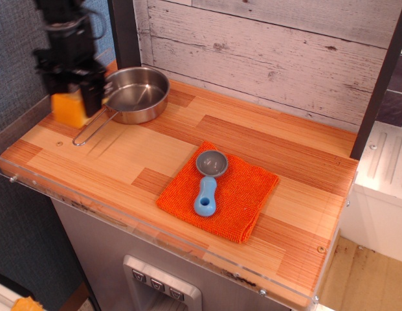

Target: Pick up the cheese and place it in front of the pot

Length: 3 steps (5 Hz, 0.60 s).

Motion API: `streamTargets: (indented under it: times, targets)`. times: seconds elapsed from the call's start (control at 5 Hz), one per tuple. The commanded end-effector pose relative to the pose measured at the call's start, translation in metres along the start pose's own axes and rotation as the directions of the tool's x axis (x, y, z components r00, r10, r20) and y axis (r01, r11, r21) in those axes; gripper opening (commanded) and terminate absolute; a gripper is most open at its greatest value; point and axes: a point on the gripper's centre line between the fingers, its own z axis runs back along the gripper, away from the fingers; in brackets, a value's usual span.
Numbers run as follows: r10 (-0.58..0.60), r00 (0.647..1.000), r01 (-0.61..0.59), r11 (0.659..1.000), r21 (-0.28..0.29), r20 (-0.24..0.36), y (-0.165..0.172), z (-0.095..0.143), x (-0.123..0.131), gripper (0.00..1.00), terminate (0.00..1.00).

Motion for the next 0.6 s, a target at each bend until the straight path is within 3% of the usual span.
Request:
streamTargets:
  times: [0.0,0.2,0.4]
  targets:
    - [0.026,0.998,-0.03,0.997,0.072,0.063,0.039,0.018,-0.01,0.0,0.0]
    - [-0.001,0.998,-0.003,0.998,0.064,0.06,0.04,0.011,-0.011,0.0,0.0]
    - [-0.013,0.998,0.012,1.0,0.027,0.062,0.036,0.005,-0.012,1.0,0.0]
